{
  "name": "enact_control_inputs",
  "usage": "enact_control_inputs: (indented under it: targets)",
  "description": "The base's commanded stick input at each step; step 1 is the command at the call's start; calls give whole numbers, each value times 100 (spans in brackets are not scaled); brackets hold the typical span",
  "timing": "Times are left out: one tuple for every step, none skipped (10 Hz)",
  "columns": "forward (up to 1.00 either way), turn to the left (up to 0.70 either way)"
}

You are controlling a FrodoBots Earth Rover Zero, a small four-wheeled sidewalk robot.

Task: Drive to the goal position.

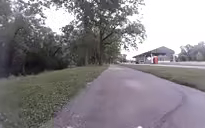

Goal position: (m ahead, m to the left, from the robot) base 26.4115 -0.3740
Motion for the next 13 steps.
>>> enact_control_inputs:
  targets:
    - [70, 0]
    - [70, 0]
    - [70, 0]
    - [70, 0]
    - [70, 0]
    - [70, 0]
    - [70, 0]
    - [70, 0]
    - [70, -2]
    - [70, -14]
    - [70, -12]
    - [70, -1]
    - [70, 0]
